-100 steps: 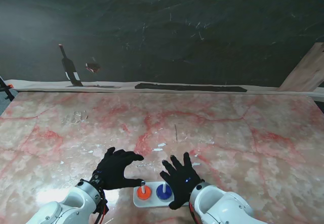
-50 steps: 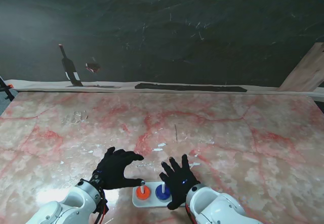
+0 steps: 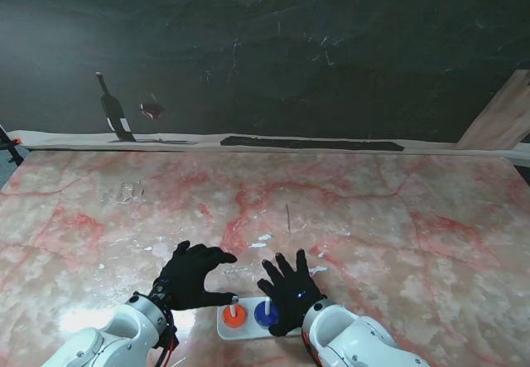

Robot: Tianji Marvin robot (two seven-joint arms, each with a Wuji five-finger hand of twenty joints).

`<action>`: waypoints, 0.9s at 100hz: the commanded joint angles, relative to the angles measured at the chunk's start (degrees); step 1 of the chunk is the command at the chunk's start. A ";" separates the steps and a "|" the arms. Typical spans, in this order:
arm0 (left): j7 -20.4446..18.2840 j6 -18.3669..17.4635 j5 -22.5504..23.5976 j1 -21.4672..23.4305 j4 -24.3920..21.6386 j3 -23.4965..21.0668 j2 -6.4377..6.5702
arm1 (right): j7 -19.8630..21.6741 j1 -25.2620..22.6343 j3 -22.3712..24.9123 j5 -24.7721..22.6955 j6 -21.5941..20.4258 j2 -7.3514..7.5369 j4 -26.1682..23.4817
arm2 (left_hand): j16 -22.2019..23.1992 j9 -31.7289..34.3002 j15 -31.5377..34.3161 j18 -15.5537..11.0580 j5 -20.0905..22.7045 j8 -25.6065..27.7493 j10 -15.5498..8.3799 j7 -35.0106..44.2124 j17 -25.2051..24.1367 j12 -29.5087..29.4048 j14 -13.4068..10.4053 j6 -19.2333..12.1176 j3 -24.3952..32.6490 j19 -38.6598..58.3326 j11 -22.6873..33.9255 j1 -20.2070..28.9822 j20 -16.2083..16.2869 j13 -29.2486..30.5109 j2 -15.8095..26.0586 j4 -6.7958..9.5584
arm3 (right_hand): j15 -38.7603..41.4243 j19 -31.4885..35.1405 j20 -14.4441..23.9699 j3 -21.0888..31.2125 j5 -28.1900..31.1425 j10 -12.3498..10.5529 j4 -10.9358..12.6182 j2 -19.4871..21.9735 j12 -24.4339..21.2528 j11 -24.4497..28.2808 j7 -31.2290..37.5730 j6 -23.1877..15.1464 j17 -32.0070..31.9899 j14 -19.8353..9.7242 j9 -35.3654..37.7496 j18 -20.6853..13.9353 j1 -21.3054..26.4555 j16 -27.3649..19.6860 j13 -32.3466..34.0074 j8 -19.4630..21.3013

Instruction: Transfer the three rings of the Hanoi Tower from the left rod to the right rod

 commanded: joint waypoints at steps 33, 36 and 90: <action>-0.49 -0.12 -0.18 -0.44 0.32 0.41 0.20 | -1.69 -0.54 -0.89 0.15 0.57 -0.05 2.74 | -0.40 -1.47 -1.85 0.24 -1.76 0.06 -0.48 -1.28 -0.01 -0.10 -0.84 -1.09 -2.01 -0.40 -1.07 0.27 -0.32 -1.53 1.05 -0.87 | -0.57 -1.89 2.97 -2.85 6.02 -0.59 0.14 1.90 5.10 -0.42 4.68 -4.75 0.00 0.52 -1.93 1.62 4.13 0.93 -2.37 4.50; -0.52 -0.13 -0.21 -0.49 0.36 0.44 0.21 | -1.82 -0.54 -0.92 0.18 0.62 -0.05 2.83 | -0.39 -1.43 -1.87 0.22 -1.76 0.09 -0.48 -1.29 -0.01 -0.09 -0.82 -1.13 -2.02 -0.40 -1.05 0.29 -0.33 -1.51 1.06 -0.87 | -0.57 -1.90 3.04 -2.90 6.28 -0.58 0.17 2.07 5.31 -0.39 4.77 -4.69 -0.01 0.48 -1.91 1.63 4.32 0.96 -2.37 4.56; -0.69 -0.28 -0.38 -0.76 0.65 0.56 0.24 | -4.70 -1.01 0.05 1.30 -0.74 -0.23 3.72 | -0.17 -1.43 -2.16 0.04 -1.80 0.42 -0.51 -1.41 -0.01 -0.06 -0.86 -1.28 -2.35 -0.17 -1.06 0.22 -0.16 -1.48 1.47 -0.91 | -0.44 -1.96 4.88 -7.21 10.08 -2.60 1.10 7.68 9.18 0.96 7.03 -8.80 -0.11 -0.30 -0.82 1.36 9.75 2.13 -2.26 5.91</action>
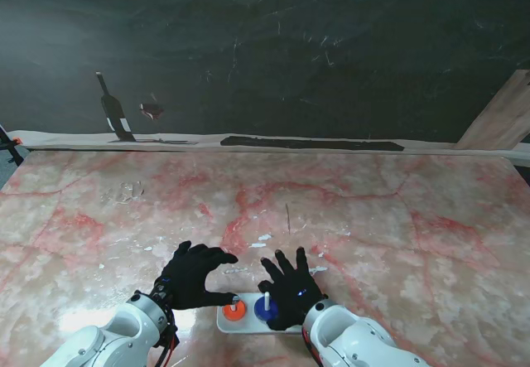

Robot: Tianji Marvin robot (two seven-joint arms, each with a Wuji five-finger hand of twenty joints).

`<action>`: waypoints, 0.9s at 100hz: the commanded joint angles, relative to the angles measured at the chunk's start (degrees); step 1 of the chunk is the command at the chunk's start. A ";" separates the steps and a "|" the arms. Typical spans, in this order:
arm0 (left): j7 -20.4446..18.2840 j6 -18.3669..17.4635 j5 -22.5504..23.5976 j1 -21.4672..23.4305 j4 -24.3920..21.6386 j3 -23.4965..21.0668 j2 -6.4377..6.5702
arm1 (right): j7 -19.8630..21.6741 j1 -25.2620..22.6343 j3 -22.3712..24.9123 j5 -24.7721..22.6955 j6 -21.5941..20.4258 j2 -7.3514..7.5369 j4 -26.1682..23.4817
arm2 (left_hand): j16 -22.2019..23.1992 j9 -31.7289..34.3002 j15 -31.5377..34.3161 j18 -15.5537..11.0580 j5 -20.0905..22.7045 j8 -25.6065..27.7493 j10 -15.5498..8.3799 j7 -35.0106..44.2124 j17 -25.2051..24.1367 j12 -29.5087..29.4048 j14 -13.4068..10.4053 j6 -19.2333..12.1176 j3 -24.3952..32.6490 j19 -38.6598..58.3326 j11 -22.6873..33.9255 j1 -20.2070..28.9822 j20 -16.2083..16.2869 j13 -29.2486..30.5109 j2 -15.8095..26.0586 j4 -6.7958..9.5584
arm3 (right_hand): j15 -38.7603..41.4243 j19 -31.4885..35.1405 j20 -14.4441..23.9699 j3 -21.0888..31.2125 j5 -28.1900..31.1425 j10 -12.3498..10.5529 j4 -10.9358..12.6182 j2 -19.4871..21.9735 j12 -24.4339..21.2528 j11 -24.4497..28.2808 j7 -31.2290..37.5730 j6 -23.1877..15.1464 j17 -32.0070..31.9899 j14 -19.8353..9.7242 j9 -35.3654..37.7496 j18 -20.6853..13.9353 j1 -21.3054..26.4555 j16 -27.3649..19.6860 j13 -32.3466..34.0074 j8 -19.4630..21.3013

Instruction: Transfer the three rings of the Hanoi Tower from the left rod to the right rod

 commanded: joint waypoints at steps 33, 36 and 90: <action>-0.38 -0.10 -0.34 -0.11 0.10 0.21 0.14 | 0.17 -1.58 1.16 -0.86 -1.72 0.13 0.61 | -0.09 -1.39 -1.26 0.08 -1.69 0.53 -0.50 -1.25 -0.06 -0.06 -0.81 -0.72 -1.78 -0.16 -1.08 0.26 -0.12 -1.50 1.32 -0.94 | -0.46 -1.65 1.96 -0.26 3.04 -1.12 1.54 3.57 -0.08 1.35 1.76 -3.77 -0.20 -0.32 -0.46 1.32 3.55 0.66 -2.23 1.51; -0.35 -0.09 -0.29 -0.09 0.10 0.21 0.14 | 0.06 -1.53 1.16 -0.91 -1.84 0.14 0.71 | -0.08 -1.36 -1.26 0.08 -1.65 0.54 -0.51 -1.24 -0.06 -0.05 -0.84 -0.71 -1.78 -0.16 -1.06 0.27 -0.11 -1.48 1.33 -0.94 | -0.45 -1.65 1.98 -0.30 3.24 -1.16 1.56 3.64 -0.12 1.45 1.85 -3.89 -0.20 -0.36 -0.45 1.32 3.61 0.68 -2.22 1.52; -0.37 -0.07 -0.27 -0.08 0.15 0.17 0.15 | -1.76 -2.35 2.94 -0.94 -4.71 0.14 0.62 | -0.07 -1.18 -1.28 0.04 -1.41 0.63 -0.41 -1.22 -0.05 -0.03 -0.56 -0.49 -1.94 -0.10 -1.04 0.29 -0.01 -1.41 1.35 -0.96 | -0.40 -1.69 2.33 -0.80 4.84 -2.32 1.96 4.35 -1.31 2.82 2.81 -4.97 -0.17 -0.93 -0.16 0.99 4.79 0.94 -2.16 1.37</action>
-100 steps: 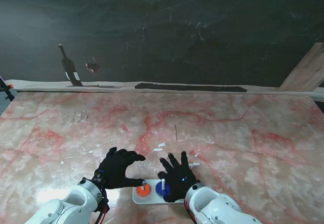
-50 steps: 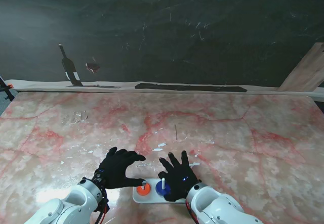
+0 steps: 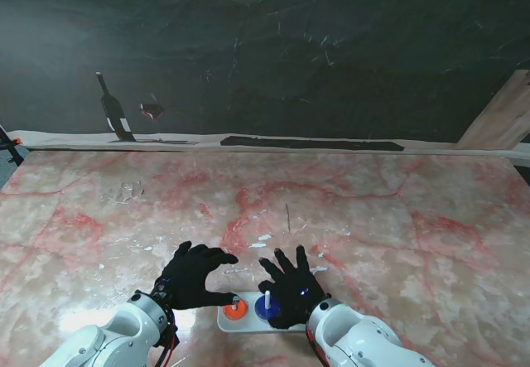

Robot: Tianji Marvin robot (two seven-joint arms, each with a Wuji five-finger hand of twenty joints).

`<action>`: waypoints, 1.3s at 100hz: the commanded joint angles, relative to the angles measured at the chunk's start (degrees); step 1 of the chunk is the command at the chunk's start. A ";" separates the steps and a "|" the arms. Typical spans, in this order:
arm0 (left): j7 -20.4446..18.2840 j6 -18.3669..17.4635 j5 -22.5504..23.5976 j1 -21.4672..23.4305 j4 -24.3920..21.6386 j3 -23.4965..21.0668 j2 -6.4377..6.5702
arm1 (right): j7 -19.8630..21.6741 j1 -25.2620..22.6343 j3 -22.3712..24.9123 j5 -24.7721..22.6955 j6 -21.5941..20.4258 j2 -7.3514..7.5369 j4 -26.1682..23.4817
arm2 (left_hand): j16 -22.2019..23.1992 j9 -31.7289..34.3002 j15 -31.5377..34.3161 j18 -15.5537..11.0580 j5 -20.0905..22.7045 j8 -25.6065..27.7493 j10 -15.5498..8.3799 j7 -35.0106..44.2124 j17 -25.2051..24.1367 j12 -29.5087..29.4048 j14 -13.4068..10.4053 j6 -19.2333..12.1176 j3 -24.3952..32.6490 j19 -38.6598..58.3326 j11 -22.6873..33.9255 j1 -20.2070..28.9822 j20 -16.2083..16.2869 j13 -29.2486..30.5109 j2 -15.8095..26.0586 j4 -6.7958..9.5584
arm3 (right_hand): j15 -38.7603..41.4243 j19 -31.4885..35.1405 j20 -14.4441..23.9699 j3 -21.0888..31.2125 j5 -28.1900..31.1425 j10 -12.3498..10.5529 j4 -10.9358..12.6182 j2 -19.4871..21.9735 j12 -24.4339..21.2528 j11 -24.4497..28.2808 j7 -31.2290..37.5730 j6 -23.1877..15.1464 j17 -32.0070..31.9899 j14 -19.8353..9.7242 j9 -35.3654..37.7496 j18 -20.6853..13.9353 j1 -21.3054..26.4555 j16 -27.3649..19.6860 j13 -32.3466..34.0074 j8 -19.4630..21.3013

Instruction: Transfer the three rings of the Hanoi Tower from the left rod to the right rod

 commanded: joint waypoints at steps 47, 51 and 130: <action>0.03 -0.08 -0.03 0.25 -0.04 0.02 0.09 | 2.76 -1.70 1.62 -1.43 -1.84 0.42 -1.26 | -0.06 -1.07 -1.25 0.07 -1.33 0.63 -0.38 -1.10 -0.06 -0.01 -0.47 -0.29 -1.41 -0.06 -1.01 0.48 0.09 -1.32 0.82 -0.93 | -0.58 -1.69 1.49 1.33 0.78 0.50 2.06 0.85 -1.89 0.12 0.62 -3.35 -0.15 -0.86 -0.73 0.91 1.44 0.39 -2.19 0.27; 0.03 -0.06 0.02 0.27 -0.05 0.01 0.10 | 3.06 -1.49 1.36 -1.43 -1.65 0.45 -1.11 | -0.08 -1.08 -1.29 0.06 -1.31 0.64 -0.32 -1.09 -0.06 -0.01 -0.38 -0.32 -1.42 -0.06 -1.02 0.48 0.10 -1.39 0.76 -0.93 | -0.60 -1.70 1.47 1.82 -0.50 0.86 2.00 -0.11 -2.05 -0.36 -0.69 -3.12 -0.15 -0.78 -0.81 0.91 0.68 0.25 -2.19 -0.44; -0.52 0.17 -0.07 0.10 -0.11 0.08 0.17 | 5.69 -0.53 -0.05 -1.61 -1.19 0.72 -0.87 | -0.05 -1.06 -1.21 -0.05 -1.42 0.57 -0.08 -1.14 -0.10 -0.04 -0.28 -0.45 -1.38 0.22 -0.98 0.46 0.55 -1.36 0.73 -0.95 | -0.32 -1.30 4.65 5.11 -2.37 1.46 0.49 -5.45 -0.33 -1.22 -0.90 -3.92 -0.44 -0.40 -1.00 1.19 -0.83 0.85 -2.19 -4.80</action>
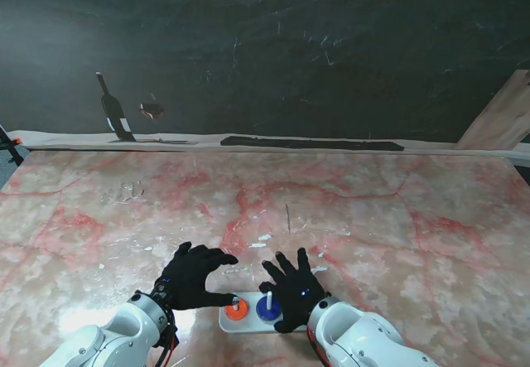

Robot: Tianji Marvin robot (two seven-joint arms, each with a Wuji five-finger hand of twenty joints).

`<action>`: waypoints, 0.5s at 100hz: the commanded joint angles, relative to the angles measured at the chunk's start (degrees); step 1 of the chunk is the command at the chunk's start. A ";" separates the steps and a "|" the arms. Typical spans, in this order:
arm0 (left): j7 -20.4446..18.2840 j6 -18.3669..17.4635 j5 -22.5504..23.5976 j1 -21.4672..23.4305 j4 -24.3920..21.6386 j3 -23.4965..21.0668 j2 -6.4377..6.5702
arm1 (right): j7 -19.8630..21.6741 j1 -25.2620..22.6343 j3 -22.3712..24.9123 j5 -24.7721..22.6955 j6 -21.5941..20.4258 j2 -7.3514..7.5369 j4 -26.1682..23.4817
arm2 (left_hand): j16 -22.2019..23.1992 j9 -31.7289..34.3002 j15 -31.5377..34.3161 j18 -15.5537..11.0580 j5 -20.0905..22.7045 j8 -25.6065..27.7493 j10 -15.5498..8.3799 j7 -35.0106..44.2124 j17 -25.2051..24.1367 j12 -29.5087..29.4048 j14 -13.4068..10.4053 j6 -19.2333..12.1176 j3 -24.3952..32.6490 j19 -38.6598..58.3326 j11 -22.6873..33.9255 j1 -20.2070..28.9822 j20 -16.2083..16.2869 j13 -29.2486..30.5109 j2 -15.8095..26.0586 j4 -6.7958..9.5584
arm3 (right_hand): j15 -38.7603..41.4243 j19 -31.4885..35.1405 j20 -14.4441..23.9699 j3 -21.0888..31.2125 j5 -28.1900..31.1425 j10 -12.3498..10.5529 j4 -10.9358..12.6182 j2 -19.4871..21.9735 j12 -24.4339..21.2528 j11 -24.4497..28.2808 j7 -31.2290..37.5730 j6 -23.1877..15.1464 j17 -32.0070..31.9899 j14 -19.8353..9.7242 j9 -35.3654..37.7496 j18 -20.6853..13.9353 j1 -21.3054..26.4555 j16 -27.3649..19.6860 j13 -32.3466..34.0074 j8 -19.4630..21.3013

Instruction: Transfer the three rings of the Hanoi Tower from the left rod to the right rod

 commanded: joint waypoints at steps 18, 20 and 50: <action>-0.33 0.23 -0.23 0.09 -0.19 0.06 0.13 | -1.41 -0.06 -0.99 0.54 -0.59 0.24 2.09 | -0.06 -1.12 -1.20 -0.08 -1.47 0.57 0.00 -0.69 -0.06 -0.05 -0.19 -0.37 -1.37 0.08 -0.99 0.47 0.56 -1.43 0.76 -0.95 | -0.18 -1.10 2.38 -3.08 4.62 -0.91 0.14 1.51 0.80 1.03 5.80 -7.04 -0.42 0.32 -0.33 1.20 3.88 1.49 -2.13 4.69; -0.35 0.23 -0.27 0.09 -0.19 0.06 0.13 | -1.48 -0.03 -1.01 0.56 -0.59 0.24 2.14 | -0.06 -1.16 -1.21 -0.06 -1.51 0.56 -0.05 -0.71 -0.06 -0.05 -0.21 -0.41 -1.37 0.08 -1.01 0.46 0.56 -1.47 0.81 -0.95 | -0.17 -1.10 2.40 -3.10 4.87 -0.98 0.17 1.60 0.77 1.12 5.94 -7.15 -0.43 0.29 -0.28 1.20 4.02 1.52 -2.12 4.80; -0.55 0.29 -0.42 -0.24 0.00 0.26 0.16 | -3.27 0.15 -0.90 1.63 -1.20 0.10 2.92 | -0.05 -1.10 -1.19 -0.04 -1.45 0.56 -0.05 -0.70 -0.06 -0.05 -0.17 -0.35 -1.40 -0.01 -0.99 0.44 0.52 -1.51 0.78 -0.95 | 0.03 -1.17 2.89 -5.23 10.08 -2.87 0.72 3.83 -0.17 4.55 8.71 -9.68 -0.48 -0.13 0.73 1.22 7.63 2.92 -2.03 6.44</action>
